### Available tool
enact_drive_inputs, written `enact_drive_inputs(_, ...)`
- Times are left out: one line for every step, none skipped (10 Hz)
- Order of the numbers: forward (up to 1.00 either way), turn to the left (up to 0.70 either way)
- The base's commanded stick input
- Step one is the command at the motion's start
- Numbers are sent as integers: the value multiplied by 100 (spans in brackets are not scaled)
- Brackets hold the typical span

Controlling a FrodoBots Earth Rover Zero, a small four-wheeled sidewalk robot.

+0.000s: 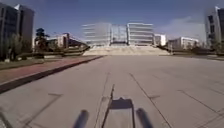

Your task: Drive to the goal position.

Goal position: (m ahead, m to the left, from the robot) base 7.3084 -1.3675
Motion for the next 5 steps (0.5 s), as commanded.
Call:
enact_drive_inputs(70, -14)
enact_drive_inputs(70, -14)
enact_drive_inputs(70, -14)
enact_drive_inputs(70, -11)
enact_drive_inputs(70, -2)
